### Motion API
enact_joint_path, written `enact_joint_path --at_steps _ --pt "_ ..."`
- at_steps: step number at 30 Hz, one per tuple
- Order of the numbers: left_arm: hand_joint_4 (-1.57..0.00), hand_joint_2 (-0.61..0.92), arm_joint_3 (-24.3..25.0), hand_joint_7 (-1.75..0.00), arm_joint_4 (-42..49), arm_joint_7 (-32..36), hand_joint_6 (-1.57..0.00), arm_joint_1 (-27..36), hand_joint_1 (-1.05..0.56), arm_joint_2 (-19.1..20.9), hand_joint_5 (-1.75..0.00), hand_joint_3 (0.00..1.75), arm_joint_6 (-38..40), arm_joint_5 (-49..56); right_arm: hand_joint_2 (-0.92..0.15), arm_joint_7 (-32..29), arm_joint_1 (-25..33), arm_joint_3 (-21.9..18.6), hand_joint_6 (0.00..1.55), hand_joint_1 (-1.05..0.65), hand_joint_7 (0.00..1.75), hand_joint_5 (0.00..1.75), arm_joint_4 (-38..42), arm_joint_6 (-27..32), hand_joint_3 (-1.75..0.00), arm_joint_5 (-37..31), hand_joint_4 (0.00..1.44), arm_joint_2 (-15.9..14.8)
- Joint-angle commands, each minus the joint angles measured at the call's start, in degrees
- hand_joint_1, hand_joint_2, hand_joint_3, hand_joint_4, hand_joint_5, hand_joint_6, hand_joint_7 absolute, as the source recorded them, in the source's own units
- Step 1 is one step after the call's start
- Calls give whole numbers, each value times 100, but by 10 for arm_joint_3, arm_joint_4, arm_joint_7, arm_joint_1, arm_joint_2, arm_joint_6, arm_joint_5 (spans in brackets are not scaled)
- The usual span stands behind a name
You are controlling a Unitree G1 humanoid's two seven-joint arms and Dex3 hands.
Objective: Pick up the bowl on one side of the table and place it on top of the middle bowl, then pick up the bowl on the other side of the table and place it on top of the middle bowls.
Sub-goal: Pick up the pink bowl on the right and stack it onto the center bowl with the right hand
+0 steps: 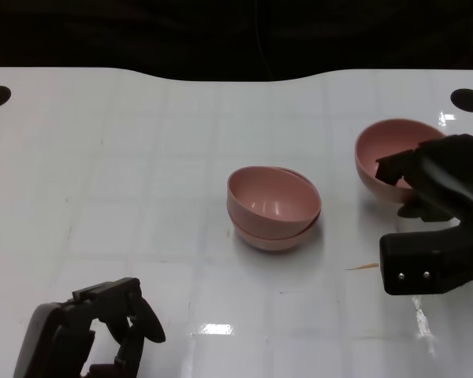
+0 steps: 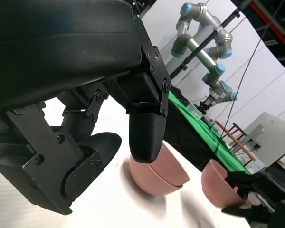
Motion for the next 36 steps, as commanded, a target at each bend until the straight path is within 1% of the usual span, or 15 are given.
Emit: enact_joint_path --at_steps 1,3,6,10,11,12,14,16,18,20,23,28,32,35,36 --pt "-90 27 1 -145 -2 0 -85 0 -5 6 -167 153 3 2 -82 6 -8 -12 101 -13 93 174 -15 -8 -28 13 89 -8" --pt "-90 27 1 -145 -2 0 -85 0 -5 7 -167 153 3 2 -67 12 -17 -12 92 -14 116 175 -11 -10 -62 19 90 1" --pt "-89 27 1 -146 -2 -3 -85 0 -5 8 -167 154 3 0 -55 9 -36 -8 88 -12 128 175 4 -30 -86 29 91 12" --pt "-90 26 1 -145 -3 -2 -85 1 -6 9 -167 154 3 3 -49 18 -63 -7 89 -12 124 175 24 -42 -96 45 92 37" --pt "-89 26 1 -145 -3 -2 -85 2 -5 10 -167 154 2 3 -46 19 -68 -6 85 -11 136 175 28 -47 -101 49 92 42" --pt "-89 26 0 -145 -3 -1 -85 2 -5 10 -167 154 2 3 -45 20 -74 -5 83 -11 142 175 34 -56 -103 54 92 48" --pt "-89 26 0 -145 -3 -1 -85 3 -6 9 -167 155 2 3 -42 22 -81 -4 80 -9 152 175 42 -67 -106 57 93 54" --pt "-89 26 0 -145 -3 -2 -85 4 -6 9 -167 155 1 2 -45 31 -91 0 79 -11 155 175 51 -75 -107 64 93 69" --pt "-89 25 -1 -145 -3 -1 -85 5 -6 10 -167 155 1 5 -47 34 -101 6 80 -13 155 175 62 -84 -108 64 94 83" --pt "-89 25 -1 -145 -4 -1 -85 5 -7 11 -167 155 3 6 -45 39 -108 10 81 -15 154 175 71 -91 -107 66 94 94" --pt "-89 25 -1 -145 -5 -3 -85 6 -7 11 -167 155 4 5 -45 38 -116 14 82 -18 147 175 85 -101 -107 66 93 110" --pt "-89 25 -2 -145 -2 -3 -85 6 -7 12 -166 155 0 2 -43 26 -129 23 82 -16 153 175 118 -129 -104 65 94 133" --pt "-89 25 -3 -144 -2 -2 -85 6 -5 12 -166 155 0 4 -41 18 -135 29 83 -15 152 175 139 -142 -104 61 97 145" --pt "-88 25 -5 -144 -3 -3 -85 6 -5 12 -166 155 2 3 -41 26 -137 33 83 -15 153 175 143 -140 -104 60 96 149" --pt "-88 26 -6 -145 -5 -6 -84 7 -6 12 -166 154 6 1 -41 30 -137 35 81 -15 156 175 145 -142 -103 61 95 150"
